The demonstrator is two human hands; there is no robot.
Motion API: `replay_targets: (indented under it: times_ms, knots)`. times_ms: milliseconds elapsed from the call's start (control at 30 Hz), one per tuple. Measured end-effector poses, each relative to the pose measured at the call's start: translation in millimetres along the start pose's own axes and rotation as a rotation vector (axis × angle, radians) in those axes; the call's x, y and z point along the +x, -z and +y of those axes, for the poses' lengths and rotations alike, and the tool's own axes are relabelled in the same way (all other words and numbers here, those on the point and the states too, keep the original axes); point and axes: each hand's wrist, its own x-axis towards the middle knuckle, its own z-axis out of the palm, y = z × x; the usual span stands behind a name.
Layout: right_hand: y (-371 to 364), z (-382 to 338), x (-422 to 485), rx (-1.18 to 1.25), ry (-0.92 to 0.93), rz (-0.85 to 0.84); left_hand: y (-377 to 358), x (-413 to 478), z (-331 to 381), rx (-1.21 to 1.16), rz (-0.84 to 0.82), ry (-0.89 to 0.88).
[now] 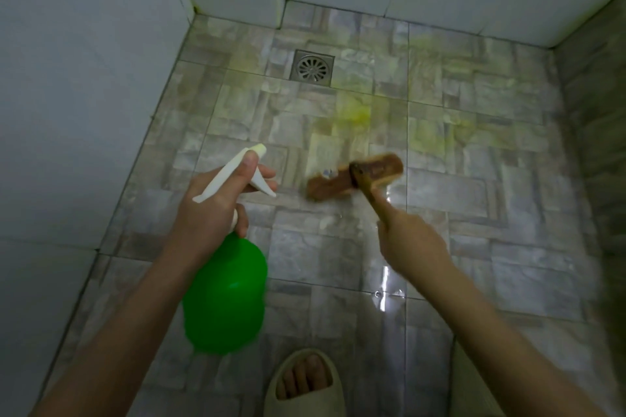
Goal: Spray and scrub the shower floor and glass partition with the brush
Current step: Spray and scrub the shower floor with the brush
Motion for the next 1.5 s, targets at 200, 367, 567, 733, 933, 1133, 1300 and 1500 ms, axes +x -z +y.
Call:
replay_targets:
  times_ms: [200, 367, 567, 733, 933, 1133, 1300, 1500]
  knots:
    - [30.5, -19.1, 91.0, -0.008, 0.084, 0.104, -12.1, 12.8, -0.8, 0.033, 0.013, -0.036]
    - [52.3, -5.2, 99.2, 0.002, 0.093, 0.046, -14.0, 17.9, 6.5, 0.009, 0.037, -0.067]
    - [57.7, 3.6, 96.4, -0.019, 0.096, 0.068, -21.0, 30.3, 5.6, 0.004, 0.064, -0.044]
    - [102.9, -13.2, 174.4, -0.066, 0.210, 0.101, -26.3, 37.0, 6.2, -0.005, 0.066, -0.064]
    - [72.4, 4.7, 115.6, -0.015, 0.132, 0.011, -26.0, 46.7, 8.0, -0.048, 0.067, -0.035]
    - [122.4, -52.1, 222.8, -0.070, 0.260, 0.069, -30.4, 52.2, 9.6, -0.049, 0.088, -0.036]
    - [74.8, -13.8, 157.0, -0.014, 0.200, 0.068, -24.2, 55.4, 14.2, -0.067, 0.097, -0.016]
    - [98.6, -51.1, 203.3, -0.066, 0.256, 0.127, -26.4, 54.6, 14.4, -0.028, 0.119, -0.010]
